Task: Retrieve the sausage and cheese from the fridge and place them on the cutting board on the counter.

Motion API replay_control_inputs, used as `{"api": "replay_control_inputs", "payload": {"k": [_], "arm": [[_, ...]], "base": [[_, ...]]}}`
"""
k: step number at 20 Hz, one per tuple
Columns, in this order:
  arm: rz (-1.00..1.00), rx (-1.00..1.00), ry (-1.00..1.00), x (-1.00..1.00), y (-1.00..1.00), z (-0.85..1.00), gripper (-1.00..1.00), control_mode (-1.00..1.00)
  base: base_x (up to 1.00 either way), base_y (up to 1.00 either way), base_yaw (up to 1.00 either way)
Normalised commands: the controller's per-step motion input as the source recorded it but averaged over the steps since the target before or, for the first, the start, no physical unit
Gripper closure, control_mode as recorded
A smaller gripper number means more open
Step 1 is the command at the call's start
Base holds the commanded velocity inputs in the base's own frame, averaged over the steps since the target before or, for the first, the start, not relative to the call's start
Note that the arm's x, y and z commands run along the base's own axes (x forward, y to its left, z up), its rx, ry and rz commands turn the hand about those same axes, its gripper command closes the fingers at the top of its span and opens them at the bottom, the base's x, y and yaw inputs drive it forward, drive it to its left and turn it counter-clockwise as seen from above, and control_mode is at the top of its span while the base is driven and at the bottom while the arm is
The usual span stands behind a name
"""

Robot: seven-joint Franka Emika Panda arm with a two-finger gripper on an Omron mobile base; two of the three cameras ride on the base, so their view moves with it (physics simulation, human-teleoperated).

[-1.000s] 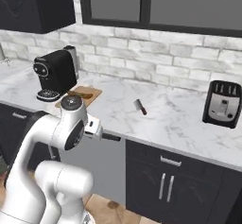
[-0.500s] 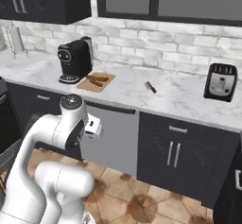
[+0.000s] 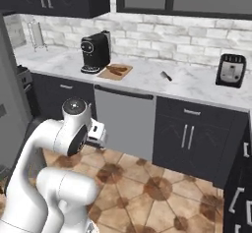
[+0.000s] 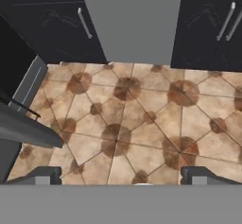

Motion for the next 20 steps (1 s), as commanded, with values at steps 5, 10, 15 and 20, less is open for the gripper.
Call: {"api": "replay_control_inputs", "payload": {"k": [5, 10, 15, 20], "arm": [[0.00, 0.00, 0.00, 0.00, 0.00, 0.00, -1.00, 1.00], [0.00, 0.00, 0.00, 0.00, 0.00, 0.00, -1.00, 1.00], [0.00, 0.00, 0.00, 0.00, 0.00, 0.00, -1.00, 1.00], [0.00, 0.00, 0.00, 0.00, 0.00, 0.00, -1.00, 1.00]], "base": [[-0.86, -0.01, 0.18], [-0.61, 0.00, 0.60], [-0.33, 0.00, 0.88], [-0.26, 0.03, 0.92]]}}
